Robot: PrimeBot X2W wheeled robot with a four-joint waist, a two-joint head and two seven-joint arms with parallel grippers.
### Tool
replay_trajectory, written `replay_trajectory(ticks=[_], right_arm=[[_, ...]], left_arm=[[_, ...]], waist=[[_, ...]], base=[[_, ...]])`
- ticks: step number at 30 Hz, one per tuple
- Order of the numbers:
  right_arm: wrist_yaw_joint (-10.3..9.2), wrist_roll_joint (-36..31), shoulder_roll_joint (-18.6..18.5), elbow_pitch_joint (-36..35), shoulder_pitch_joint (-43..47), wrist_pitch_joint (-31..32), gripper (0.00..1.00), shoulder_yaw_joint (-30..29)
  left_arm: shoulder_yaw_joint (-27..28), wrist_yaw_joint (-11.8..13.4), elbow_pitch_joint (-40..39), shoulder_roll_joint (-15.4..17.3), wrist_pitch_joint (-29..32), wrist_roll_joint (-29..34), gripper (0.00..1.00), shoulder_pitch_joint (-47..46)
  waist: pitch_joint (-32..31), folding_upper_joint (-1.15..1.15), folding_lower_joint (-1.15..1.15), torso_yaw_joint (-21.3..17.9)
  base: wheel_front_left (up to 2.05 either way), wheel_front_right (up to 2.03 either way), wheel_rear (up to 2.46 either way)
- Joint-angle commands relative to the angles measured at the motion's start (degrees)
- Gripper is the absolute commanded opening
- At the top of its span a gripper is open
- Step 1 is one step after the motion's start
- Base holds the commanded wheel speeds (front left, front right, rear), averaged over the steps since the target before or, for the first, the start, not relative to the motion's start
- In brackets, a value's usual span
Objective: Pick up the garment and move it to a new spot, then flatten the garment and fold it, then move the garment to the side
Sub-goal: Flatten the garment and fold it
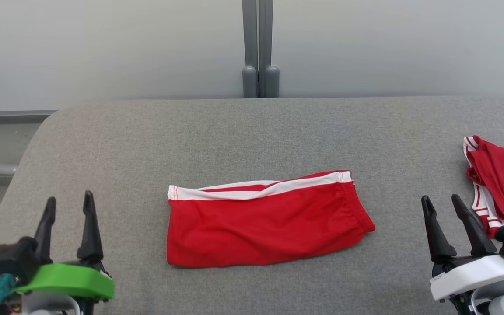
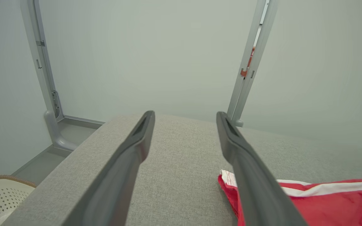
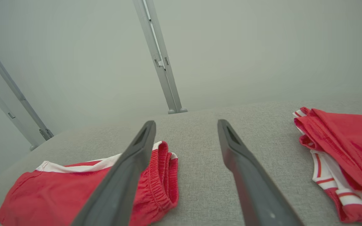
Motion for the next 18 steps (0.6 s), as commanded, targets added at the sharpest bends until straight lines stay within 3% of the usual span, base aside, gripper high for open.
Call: replay_trajectory(ticks=[1,8,18], right_arm=[[0.03,-0.51,-0.30,1.15,0.53,-0.13,1.00,0.59],[0.03,0.39,-0.78,8.45,-4.26,-0.06,1.00,5.52],[0.03,-2.12,1.59,21.06,-17.23,5.38,1.00,9.18]], left_arm=[[1.14,-1.90,0.19,-1.81,-0.13,1.92,1.00,2.35],[5.10,-10.42,3.23,-9.71,-0.15,8.43,1.00,5.45],[7.34,-16.21,5.96,-14.74,-0.14,12.55,1.00,1.82]], waist=[[-0.05,0.00,0.01,0.06],[0.41,0.00,0.01,1.27],[3.77,0.00,0.01,5.02]], base=[[0.00,0.00,0.00],[0.00,0.00,0.00],[0.00,0.00,0.00]])
